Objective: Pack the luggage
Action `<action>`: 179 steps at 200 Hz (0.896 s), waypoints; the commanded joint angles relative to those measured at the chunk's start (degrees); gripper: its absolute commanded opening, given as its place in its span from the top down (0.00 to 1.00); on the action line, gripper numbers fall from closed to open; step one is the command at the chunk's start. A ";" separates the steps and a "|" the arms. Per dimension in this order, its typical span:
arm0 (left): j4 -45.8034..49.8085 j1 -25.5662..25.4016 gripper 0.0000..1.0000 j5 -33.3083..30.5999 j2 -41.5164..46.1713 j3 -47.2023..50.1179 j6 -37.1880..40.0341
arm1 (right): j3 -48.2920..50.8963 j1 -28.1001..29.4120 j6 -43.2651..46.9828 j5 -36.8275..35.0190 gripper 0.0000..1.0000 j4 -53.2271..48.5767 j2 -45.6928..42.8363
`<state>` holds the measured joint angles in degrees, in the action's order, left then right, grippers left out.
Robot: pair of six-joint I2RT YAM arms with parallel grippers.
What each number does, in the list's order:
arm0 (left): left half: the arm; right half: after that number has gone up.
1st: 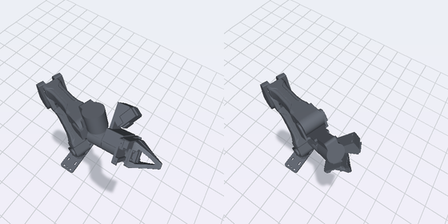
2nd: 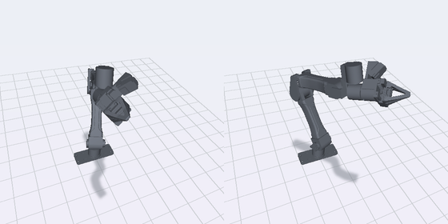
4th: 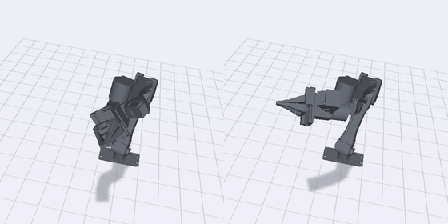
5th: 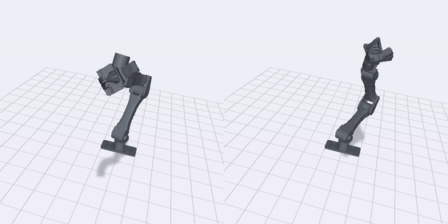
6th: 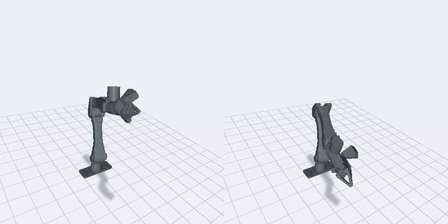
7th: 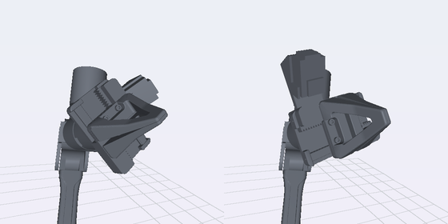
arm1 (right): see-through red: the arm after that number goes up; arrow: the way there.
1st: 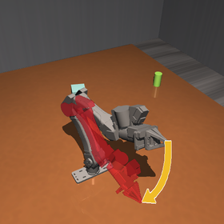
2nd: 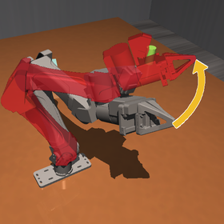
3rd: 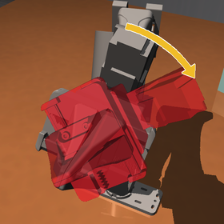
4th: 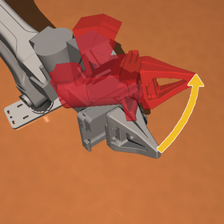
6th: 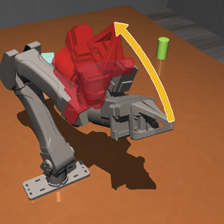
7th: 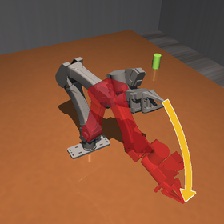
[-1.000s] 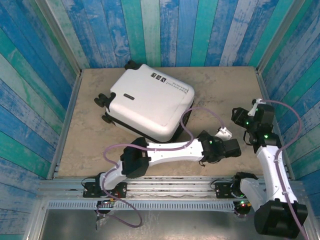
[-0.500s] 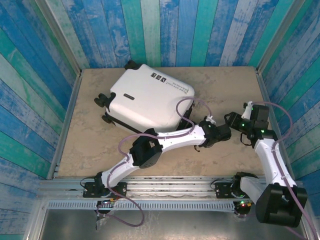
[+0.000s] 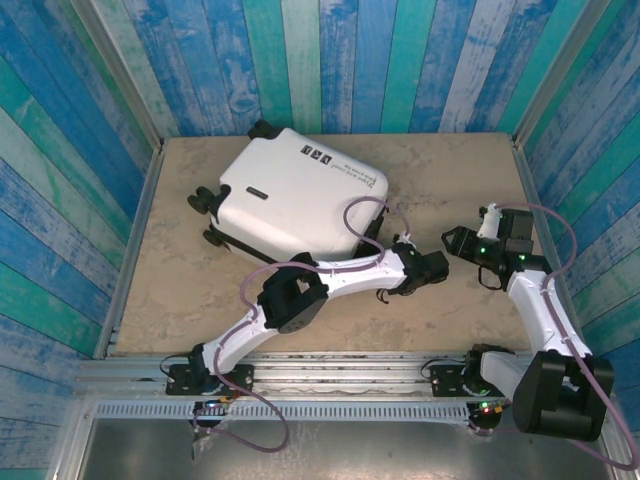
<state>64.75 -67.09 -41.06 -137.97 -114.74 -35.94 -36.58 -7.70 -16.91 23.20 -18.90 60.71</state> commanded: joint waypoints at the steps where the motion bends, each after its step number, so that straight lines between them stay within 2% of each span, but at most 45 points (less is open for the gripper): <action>1: -0.78 2.37 0.17 1.70 1.55 3.22 -0.87 | 0.55 -0.40 1.00 0.97 0.32 0.26 0.20; 12: -2.74 2.89 0.22 3.15 2.20 5.14 0.02 | 0.46 -0.38 1.00 1.04 0.32 0.23 0.24; 30: -5.75 3.59 0.41 5.19 3.63 8.13 0.65 | 0.37 -0.38 1.17 1.24 0.32 0.41 0.44; 42: -8.46 3.72 0.45 6.66 5.18 10.44 1.66 | 0.34 -0.38 1.63 2.40 0.33 1.06 0.79; 69: -18.07 3.96 0.61 13.11 9.95 17.80 5.44 | 0.51 0.16 3.46 12.03 0.34 5.44 2.53; 81: -21.91 4.11 0.76 15.94 11.98 21.46 6.60 | 0.54 1.30 4.33 13.07 0.35 6.04 2.71; 95: -25.74 4.07 0.88 18.22 14.77 26.00 7.79 | 0.77 3.34 5.75 11.72 0.36 6.10 1.86; 104: -28.10 4.07 1.00 19.11 17.28 29.24 8.41 | 1.13 4.48 5.89 10.94 0.36 6.77 0.91; 123: -33.60 4.07 1.00 20.57 24.54 38.20 7.67 | 3.25 7.70 5.25 9.76 0.36 10.60 -1.56; 142: -39.29 3.60 1.00 22.25 33.82 48.75 9.06 | 6.80 15.53 5.63 8.50 0.36 16.40 -4.18; 160: -43.74 1.52 1.00 23.14 42.19 57.67 14.08 | 9.51 22.44 6.18 5.64 0.35 19.33 -6.44; 179: -48.30 0.04 1.00 28.49 49.01 66.29 17.77 | 12.47 26.93 6.27 3.53 0.35 22.86 -8.79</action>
<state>26.59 -65.36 -26.85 -97.78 -57.43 -15.84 -27.24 14.79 -11.86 30.24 -2.61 54.68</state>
